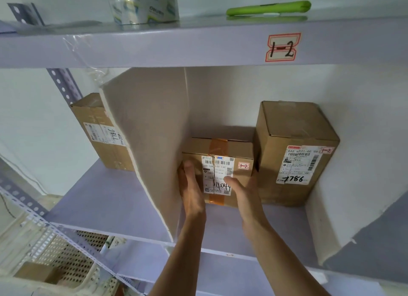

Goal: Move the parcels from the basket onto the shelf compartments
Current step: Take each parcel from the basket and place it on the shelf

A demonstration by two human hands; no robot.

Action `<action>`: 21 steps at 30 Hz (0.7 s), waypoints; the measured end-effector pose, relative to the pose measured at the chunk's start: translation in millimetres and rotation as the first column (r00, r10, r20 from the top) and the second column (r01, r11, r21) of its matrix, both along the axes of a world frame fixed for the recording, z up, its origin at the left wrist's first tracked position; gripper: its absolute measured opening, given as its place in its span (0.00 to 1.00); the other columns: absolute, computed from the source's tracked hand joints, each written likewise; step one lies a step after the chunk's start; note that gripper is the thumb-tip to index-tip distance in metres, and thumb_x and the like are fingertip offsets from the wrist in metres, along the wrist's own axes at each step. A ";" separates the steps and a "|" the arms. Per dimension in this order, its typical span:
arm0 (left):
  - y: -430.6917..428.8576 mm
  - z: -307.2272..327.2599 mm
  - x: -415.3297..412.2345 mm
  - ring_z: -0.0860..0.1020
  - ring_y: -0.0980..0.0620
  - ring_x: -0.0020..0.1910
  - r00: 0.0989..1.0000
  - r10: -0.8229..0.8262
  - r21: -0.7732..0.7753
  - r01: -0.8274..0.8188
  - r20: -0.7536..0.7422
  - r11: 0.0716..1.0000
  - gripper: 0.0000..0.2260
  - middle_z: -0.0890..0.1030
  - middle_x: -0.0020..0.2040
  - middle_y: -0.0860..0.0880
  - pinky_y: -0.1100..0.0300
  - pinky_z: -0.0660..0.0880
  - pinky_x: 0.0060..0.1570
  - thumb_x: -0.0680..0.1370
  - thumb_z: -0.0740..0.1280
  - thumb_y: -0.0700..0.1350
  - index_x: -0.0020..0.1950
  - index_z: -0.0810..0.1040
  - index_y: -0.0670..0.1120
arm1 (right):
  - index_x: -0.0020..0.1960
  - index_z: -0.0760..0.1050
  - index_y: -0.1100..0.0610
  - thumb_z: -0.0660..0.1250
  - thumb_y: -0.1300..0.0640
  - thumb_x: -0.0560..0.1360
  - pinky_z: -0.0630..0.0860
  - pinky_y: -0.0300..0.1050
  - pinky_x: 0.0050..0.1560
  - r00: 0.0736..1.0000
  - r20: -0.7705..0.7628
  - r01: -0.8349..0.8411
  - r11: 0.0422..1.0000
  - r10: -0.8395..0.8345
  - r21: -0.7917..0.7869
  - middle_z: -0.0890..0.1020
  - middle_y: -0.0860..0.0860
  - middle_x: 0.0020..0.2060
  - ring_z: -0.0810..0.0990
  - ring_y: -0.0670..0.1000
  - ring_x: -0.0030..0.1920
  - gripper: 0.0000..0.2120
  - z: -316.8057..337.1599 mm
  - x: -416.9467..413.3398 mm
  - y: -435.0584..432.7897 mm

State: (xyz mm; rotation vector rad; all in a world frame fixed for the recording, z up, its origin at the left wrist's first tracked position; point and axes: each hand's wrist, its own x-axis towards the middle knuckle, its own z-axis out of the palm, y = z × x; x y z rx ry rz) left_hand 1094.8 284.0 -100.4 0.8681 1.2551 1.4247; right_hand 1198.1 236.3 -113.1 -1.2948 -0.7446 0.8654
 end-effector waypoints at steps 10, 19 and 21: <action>6.2 -4.7 -0.7 0.75 0.62 0.67 0.990 -0.128 0.088 0.133 -0.058 0.987 0.28 0.74 0.74 0.58 0.74 0.70 0.62 0.82 0.64 0.64 0.80 0.65 0.59 | 0.62 0.75 0.44 0.80 0.54 0.74 0.79 0.30 0.48 0.999 -0.011 0.037 0.998 -0.037 -0.041 0.86 0.35 0.50 0.84 0.36 0.52 0.21 2.6 7.5 13.6; 38.2 -17.8 11.9 0.80 0.57 0.68 0.984 -0.170 0.153 0.175 -0.046 0.973 0.41 0.80 0.71 0.53 0.47 0.78 0.71 0.70 0.78 0.63 0.79 0.66 0.55 | 0.75 0.68 0.45 0.83 0.51 0.70 0.81 0.56 0.66 0.997 0.006 0.076 0.996 -0.076 -0.041 0.85 0.42 0.59 0.85 0.48 0.60 0.39 6.1 16.8 50.2; 42.4 -20.8 12.6 0.80 0.57 0.69 0.983 -0.176 0.156 0.182 -0.050 0.971 0.43 0.79 0.72 0.52 0.47 0.78 0.71 0.70 0.79 0.62 0.80 0.65 0.54 | 0.77 0.67 0.47 0.83 0.54 0.71 0.81 0.57 0.65 0.996 -0.004 0.083 0.996 -0.084 -0.040 0.85 0.45 0.60 0.85 0.49 0.60 0.40 4.9 18.6 55.0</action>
